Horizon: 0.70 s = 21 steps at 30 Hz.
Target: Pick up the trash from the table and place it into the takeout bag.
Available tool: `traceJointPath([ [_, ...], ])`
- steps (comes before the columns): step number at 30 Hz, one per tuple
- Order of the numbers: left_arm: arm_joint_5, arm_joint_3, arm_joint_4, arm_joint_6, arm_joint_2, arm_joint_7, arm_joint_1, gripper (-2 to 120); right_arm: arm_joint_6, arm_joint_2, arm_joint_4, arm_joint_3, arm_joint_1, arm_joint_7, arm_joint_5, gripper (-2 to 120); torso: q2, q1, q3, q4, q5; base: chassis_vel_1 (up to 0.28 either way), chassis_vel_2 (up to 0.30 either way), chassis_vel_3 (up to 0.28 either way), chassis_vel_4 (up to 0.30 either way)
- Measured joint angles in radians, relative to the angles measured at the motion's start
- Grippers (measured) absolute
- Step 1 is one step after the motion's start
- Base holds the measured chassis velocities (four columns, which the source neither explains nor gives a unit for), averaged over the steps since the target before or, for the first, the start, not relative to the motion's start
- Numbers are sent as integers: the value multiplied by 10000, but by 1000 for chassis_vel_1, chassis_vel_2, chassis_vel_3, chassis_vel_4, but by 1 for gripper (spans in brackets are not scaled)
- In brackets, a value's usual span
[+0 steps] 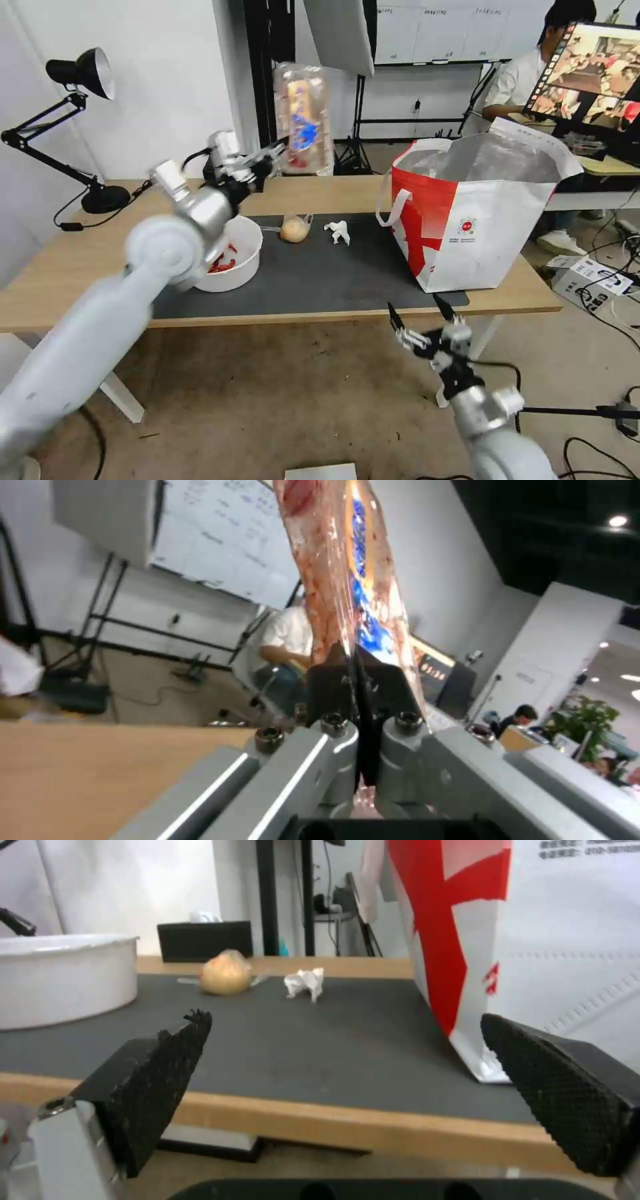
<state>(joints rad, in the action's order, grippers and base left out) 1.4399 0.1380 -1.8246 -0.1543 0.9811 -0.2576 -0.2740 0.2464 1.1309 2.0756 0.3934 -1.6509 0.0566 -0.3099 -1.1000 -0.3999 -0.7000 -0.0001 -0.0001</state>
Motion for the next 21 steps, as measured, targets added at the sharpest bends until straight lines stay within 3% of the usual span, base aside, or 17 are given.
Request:
traceJointPath([
  [1,-32,402,416,91,414,-99,509,0,23,87,0,16,-69,33,122,100,0,-1,0,0,4,0,0,0,0],
  [2,-32,402,416,91,414,-99,509,0,23,87,0,16,-69,33,122,100,0,-1,0,0,4,0,0,0,0],
  [5,-258,1268,1607,173,1655,-246,1671,0,35,300,28,25,-227,99,404,100,2,-3,-1,-3,6,0,0,0,0],
  [6,-258,1268,1607,173,1655,-246,1671,0,35,300,28,25,-227,99,404,100,2,-3,-1,-3,6,0,0,0,0],
  [9,-884,1900,2555,279,2692,-415,2280,0,35,451,98,21,-339,108,570,100,1,-2,0,0,5,0,0,0,0],
  [10,-884,1900,2555,279,2692,-415,2280,0,35,451,98,21,-339,108,570,100,1,-2,0,0,5,0,0,0,0],
  [13,-2152,2705,3530,467,3781,-625,2560,0,28,599,141,-63,-490,108,770,100,2,-3,-1,-2,5,0,0,0,0],
  [21,-4191,3687,5044,553,5044,-703,2676,0,28,791,143,-304,-636,91,1050,100,2,-2,-1,0,4,0,0,0,0],
])
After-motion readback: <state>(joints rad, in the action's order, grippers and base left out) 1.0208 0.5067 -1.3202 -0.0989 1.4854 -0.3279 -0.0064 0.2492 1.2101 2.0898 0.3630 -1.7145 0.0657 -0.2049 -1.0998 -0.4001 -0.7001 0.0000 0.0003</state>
